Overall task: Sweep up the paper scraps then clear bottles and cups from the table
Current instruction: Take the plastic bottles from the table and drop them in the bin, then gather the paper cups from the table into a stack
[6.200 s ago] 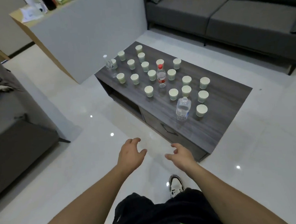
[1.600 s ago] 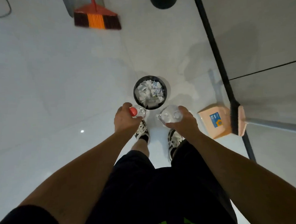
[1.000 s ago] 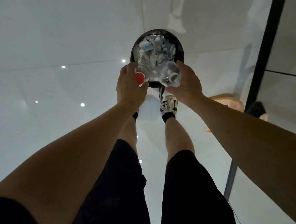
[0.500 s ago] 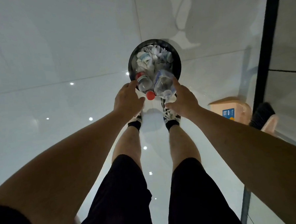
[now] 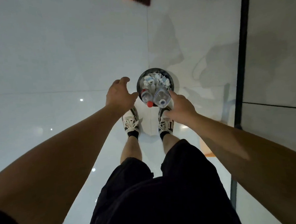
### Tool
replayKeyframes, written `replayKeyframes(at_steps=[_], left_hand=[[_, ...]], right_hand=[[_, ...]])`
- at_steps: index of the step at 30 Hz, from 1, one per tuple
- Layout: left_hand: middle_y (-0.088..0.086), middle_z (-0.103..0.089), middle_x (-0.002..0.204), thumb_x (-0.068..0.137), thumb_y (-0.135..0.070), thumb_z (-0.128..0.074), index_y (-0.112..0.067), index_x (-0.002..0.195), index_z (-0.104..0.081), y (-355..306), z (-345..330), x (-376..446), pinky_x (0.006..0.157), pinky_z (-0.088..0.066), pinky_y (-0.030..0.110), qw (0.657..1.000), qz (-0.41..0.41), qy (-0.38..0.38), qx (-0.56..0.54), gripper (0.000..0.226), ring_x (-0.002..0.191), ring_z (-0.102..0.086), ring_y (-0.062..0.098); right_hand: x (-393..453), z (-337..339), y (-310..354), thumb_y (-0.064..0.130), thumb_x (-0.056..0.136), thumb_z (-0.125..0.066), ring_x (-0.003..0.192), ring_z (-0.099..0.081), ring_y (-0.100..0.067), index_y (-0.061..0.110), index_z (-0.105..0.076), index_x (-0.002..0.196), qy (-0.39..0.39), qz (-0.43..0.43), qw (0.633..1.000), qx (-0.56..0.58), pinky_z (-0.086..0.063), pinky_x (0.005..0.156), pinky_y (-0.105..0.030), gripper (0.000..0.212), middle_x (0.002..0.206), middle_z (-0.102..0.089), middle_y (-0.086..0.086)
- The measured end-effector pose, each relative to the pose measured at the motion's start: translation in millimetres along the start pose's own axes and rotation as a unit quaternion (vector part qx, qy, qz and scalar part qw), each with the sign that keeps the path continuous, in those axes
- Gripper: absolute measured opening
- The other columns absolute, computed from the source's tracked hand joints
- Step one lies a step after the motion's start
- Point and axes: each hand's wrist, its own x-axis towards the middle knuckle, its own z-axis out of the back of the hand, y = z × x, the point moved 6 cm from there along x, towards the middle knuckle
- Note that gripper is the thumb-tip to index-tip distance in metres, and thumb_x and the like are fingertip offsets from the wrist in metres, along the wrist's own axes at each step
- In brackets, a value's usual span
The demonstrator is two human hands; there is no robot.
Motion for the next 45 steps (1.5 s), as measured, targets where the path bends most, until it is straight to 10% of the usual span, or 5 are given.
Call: replayKeyframes(at_steps=[8, 19, 31, 45], left_hand=[[0.008, -0.05, 0.138, 0.084, -0.039, -0.069, -0.019, 0.14, -0.044, 5, 141, -106, 0.092, -0.043, 0.034, 0.995, -0.007, -0.104, 0.004, 0.064, 0.12, -0.051, 0.028], [0.001, -0.047, 0.142, 0.083, -0.044, -0.068, -0.025, 0.14, -0.042, 179, 285, -332, 0.094, -0.039, 0.032, 0.932, 0.146, -0.328, -0.055, 0.066, 0.125, -0.047, 0.023], [0.001, -0.041, 0.145, 0.083, -0.046, -0.065, -0.026, 0.143, -0.038, 417, 250, -684, 0.102, -0.038, 0.037, 0.824, 0.316, -0.454, -0.123, 0.068, 0.129, -0.041, 0.024], [0.001, -0.043, 0.142, 0.081, -0.05, -0.064, -0.026, 0.141, -0.04, 623, 95, -974, 0.101, -0.039, 0.037, 0.622, 0.576, -0.485, -0.213, 0.068, 0.127, -0.041, 0.024]], right_hand=[[-65, 35, 156, 0.041, 0.084, -0.073, 0.138, -0.041, -0.031, 0.021, -0.018, 0.158, 0.021, 0.132, 0.989, -0.06, -0.04, 0.11, -0.04, 0.095, 0.156, -0.035, -0.013], [-218, -35, 373, 0.046, 0.084, -0.072, 0.139, -0.039, -0.027, 0.028, -0.017, 0.158, -0.012, 0.345, 0.928, -0.141, -0.039, 0.107, -0.038, 0.093, 0.159, -0.029, -0.005], [-478, -321, 508, 0.047, 0.083, -0.073, 0.143, -0.034, -0.026, 0.025, -0.021, 0.157, 0.049, 0.531, 0.81, -0.243, -0.033, 0.113, -0.039, 0.094, 0.159, -0.031, -0.004], [-640, -715, 539, 0.046, 0.081, -0.075, 0.137, -0.042, -0.027, 0.023, -0.025, 0.156, 0.285, 0.611, 0.624, -0.395, -0.041, 0.106, -0.037, 0.093, 0.153, -0.038, -0.009]])
